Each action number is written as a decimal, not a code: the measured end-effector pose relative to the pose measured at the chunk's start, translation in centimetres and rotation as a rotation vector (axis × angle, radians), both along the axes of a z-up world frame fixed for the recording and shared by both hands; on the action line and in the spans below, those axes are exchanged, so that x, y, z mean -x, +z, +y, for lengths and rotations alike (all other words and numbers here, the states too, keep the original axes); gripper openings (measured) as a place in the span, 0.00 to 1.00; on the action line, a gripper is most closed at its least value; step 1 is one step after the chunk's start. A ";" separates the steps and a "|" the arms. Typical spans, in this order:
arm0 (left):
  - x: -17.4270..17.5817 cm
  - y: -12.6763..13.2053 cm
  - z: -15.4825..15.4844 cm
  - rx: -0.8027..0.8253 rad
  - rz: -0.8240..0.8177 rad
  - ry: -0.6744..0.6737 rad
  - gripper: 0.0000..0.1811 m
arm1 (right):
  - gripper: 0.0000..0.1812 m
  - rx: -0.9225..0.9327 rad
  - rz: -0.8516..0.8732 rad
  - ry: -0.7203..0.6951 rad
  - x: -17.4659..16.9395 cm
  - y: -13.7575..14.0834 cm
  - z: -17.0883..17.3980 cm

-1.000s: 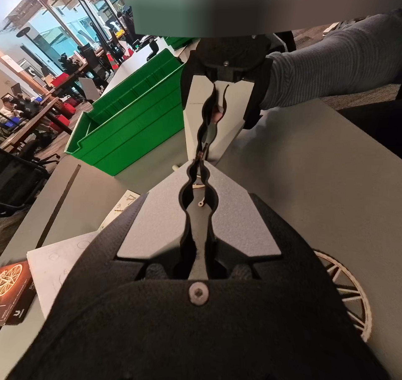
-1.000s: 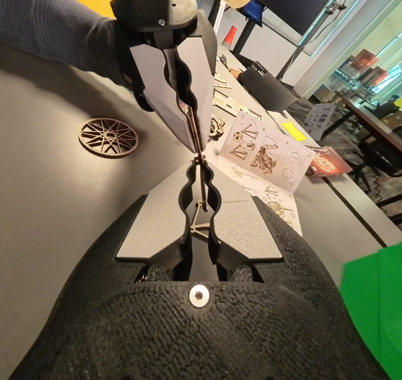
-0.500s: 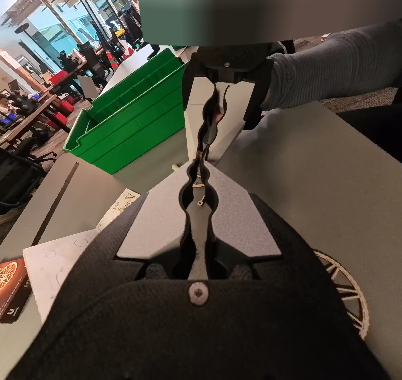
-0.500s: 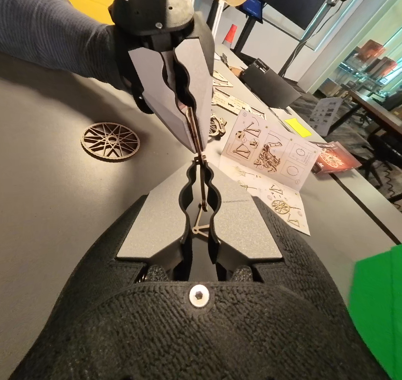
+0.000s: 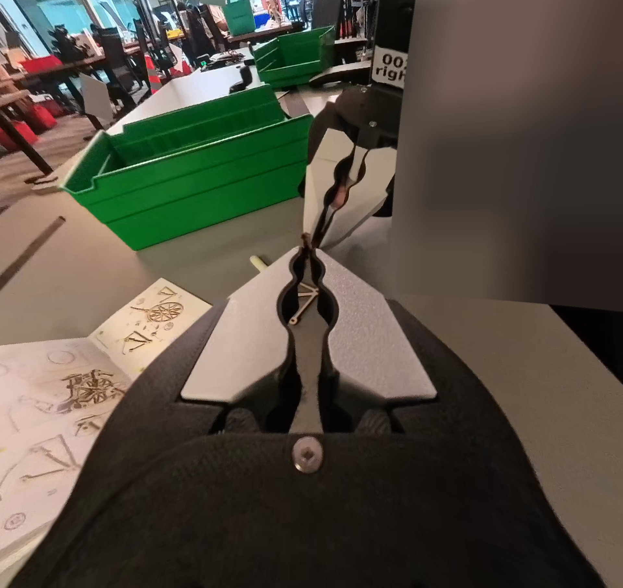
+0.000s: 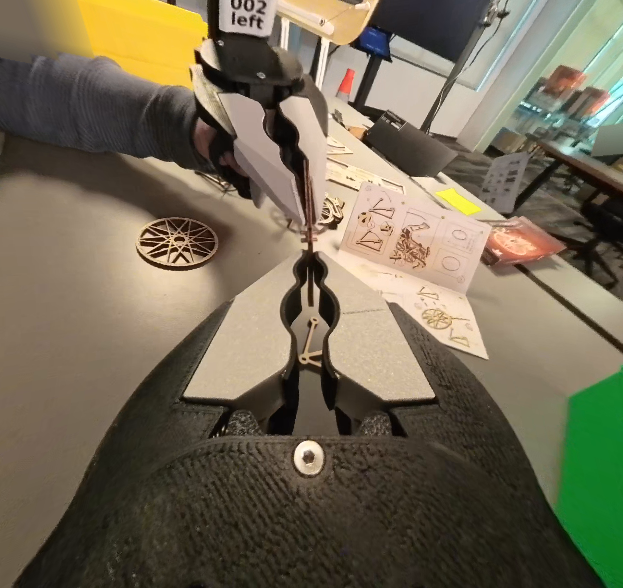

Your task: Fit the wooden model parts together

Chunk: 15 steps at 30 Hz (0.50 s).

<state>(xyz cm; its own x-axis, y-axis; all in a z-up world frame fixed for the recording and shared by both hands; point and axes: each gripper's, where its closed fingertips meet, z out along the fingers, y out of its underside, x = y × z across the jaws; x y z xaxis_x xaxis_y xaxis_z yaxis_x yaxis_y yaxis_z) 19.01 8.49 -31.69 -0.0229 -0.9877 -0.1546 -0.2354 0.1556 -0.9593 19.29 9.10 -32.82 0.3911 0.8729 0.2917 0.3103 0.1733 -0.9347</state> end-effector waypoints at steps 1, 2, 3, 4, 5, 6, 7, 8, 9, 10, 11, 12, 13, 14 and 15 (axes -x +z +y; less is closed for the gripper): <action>-0.1 -0.1 0.2 0.008 0.002 0.010 0.01 | 0.00 0.021 0.007 -0.009 -0.1 -0.1 0.2; -0.1 -0.1 0.6 -0.001 -0.005 0.039 0.01 | 0.00 0.057 0.028 -0.024 -0.1 -0.1 0.4; -0.1 0.0 1.2 -0.034 -0.023 0.092 0.06 | 0.00 0.105 0.058 -0.042 -0.3 0.0 0.7; 0.0 0.2 2.1 -0.098 -0.028 0.158 0.20 | 0.00 0.158 0.101 -0.064 -0.5 0.1 1.1; 0.3 0.1 3.0 -0.185 -0.004 0.232 0.32 | 0.00 0.222 0.158 -0.082 -0.7 0.4 1.5; 0.5 -0.1 3.7 -0.291 0.035 0.291 0.34 | 0.00 0.292 0.231 -0.074 -0.8 0.8 1.7; 0.5 -0.2 4.2 -0.410 0.062 0.341 0.33 | 0.00 0.377 0.308 -0.087 -1.0 1.0 2.1; 0.4 -0.4 4.3 -0.506 0.095 0.371 0.27 | 0.00 0.453 0.369 -0.108 -1.3 0.8 2.7; 0.1 -1.0 4.4 -0.560 0.136 0.385 0.23 | 0.00 0.508 0.421 -0.094 -1.3 0.8 2.9; -0.2 -1.6 4.4 -0.577 0.175 0.391 0.24 | 0.00 0.561 0.462 -0.081 -1.3 0.8 2.9; -0.3 -2.0 4.5 -0.585 0.196 0.396 0.22 | 0.00 0.590 0.490 -0.081 -1.4 0.8 3.1; -0.4 -2.0 4.5 -0.605 0.200 0.399 0.18 | 0.00 0.605 0.500 -0.078 -1.4 0.8 3.1; -0.5 -1.6 4.5 -0.633 0.186 0.401 0.15 | 0.00 0.618 0.504 -0.071 -1.3 0.8 3.0; -0.6 -1.4 4.4 -0.655 0.182 0.395 0.11 | 0.00 0.630 0.509 -0.070 -1.2 0.8 2.9; -0.7 -1.3 4.4 -0.670 0.192 0.400 0.10 | 0.00 0.643 0.513 -0.063 -1.0 0.7 2.9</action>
